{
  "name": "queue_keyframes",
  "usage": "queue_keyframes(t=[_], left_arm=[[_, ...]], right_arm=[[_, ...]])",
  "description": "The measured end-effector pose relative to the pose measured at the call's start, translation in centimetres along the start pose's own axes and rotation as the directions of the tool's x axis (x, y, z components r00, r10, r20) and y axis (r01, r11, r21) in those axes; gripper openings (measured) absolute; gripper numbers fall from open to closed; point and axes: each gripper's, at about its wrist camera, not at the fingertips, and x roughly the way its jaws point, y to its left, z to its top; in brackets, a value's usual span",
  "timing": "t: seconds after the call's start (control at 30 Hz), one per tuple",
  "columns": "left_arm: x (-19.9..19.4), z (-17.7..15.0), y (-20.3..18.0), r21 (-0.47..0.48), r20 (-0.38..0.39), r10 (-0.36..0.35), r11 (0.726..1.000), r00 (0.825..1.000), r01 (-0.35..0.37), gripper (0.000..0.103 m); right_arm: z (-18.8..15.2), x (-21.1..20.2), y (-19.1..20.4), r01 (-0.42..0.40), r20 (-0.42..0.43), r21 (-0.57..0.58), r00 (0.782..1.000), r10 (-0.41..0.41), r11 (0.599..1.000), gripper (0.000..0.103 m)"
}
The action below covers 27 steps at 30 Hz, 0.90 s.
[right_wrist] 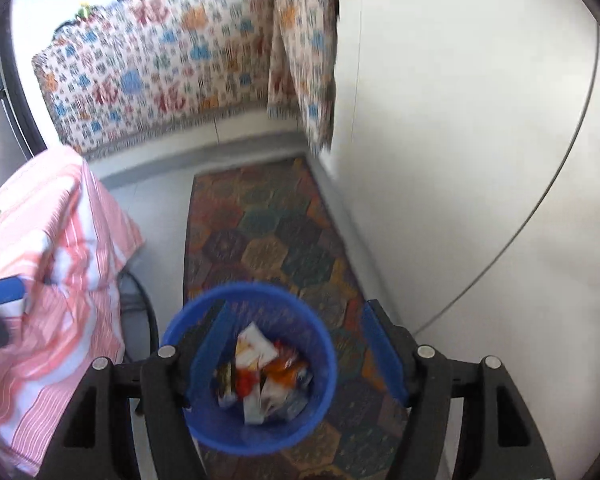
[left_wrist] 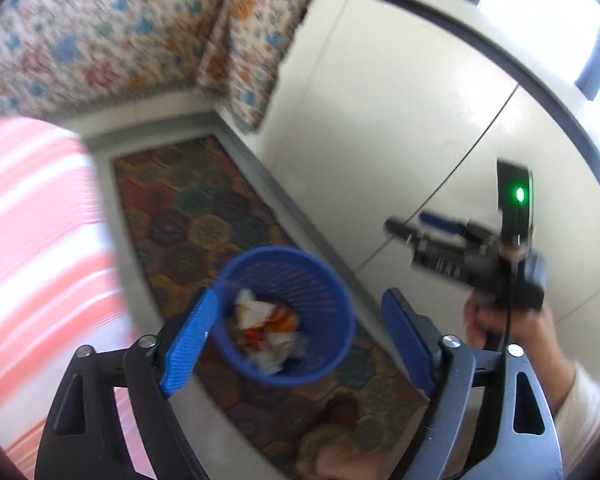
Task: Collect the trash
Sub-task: 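Return both tools over the table toward the red wrapper and chip bag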
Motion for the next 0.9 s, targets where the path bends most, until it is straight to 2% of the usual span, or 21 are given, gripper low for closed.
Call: queue_keyframes(t=[0.13,0.23,0.3,0.4,0.5,0.57,0.63,0.7,0.77,0.87,0.9], left_arm=[[-6.1,-3.9,3.8,-0.015,0.016,0.119,0.993,0.993,-0.119,0.092],[-9.2,-7.0,8.2,-0.047,0.005,0.248,0.968,0.969,-0.247,0.092],[-11.0,-8.6,11.4,-0.085,0.001,0.359,0.930,0.933,-0.357,0.092],[-12.9,-10.4,16.1,-0.154,-0.003,0.473,0.870,0.881,-0.468,0.092],[-14.4,-11.7,20.8,-0.219,-0.042,0.578,0.790,0.815,-0.572,0.092],[-15.1,-12.3,23.4,-0.261,-0.058,0.610,0.755,0.790,-0.602,0.092],[-15.7,-12.9,25.9,-0.300,-0.080,0.620,0.732,0.781,-0.612,0.092],[-15.9,-13.4,27.6,-0.344,-0.098,0.610,0.721,0.786,-0.602,0.092],[-16.8,-14.1,28.4,-0.353,-0.091,0.623,0.709,0.777,-0.610,0.100],[-16.4,-14.1,28.9,-0.355,-0.100,0.630,0.700,0.770,-0.619,0.103],[-16.4,-14.1,28.9,-0.354,-0.102,0.631,0.700,0.769,-0.621,0.103]], right_arm=[[1.2,-2.9,3.0,0.000,0.099,-0.037,0.995,0.003,0.999,0.069],[1.7,-4.9,6.6,-0.029,0.146,-0.048,0.989,0.035,0.998,0.069],[1.7,-6.1,10.2,-0.074,0.154,-0.068,0.984,0.084,0.995,0.069],[0.6,-7.7,17.2,-0.172,0.138,-0.150,0.971,0.193,0.974,0.070],[-1.1,-7.9,25.2,-0.299,0.046,-0.234,0.947,0.318,0.925,0.070],[-2.2,-7.6,30.3,-0.356,-0.013,-0.289,0.930,0.368,0.889,0.070],[-3.0,-7.2,34.8,-0.367,-0.041,-0.346,0.925,0.377,0.864,0.070],[-3.4,-6.1,38.4,-0.361,-0.072,-0.384,0.929,0.362,0.850,0.070],[-3.5,-4.5,40.9,-0.344,-0.096,-0.389,0.938,0.333,0.855,0.070],[-3.2,-2.5,43.4,-0.314,-0.109,-0.394,0.949,0.296,0.864,0.070],[-2.9,-2.3,43.8,-0.318,-0.092,-0.383,0.948,0.306,0.868,0.070]])
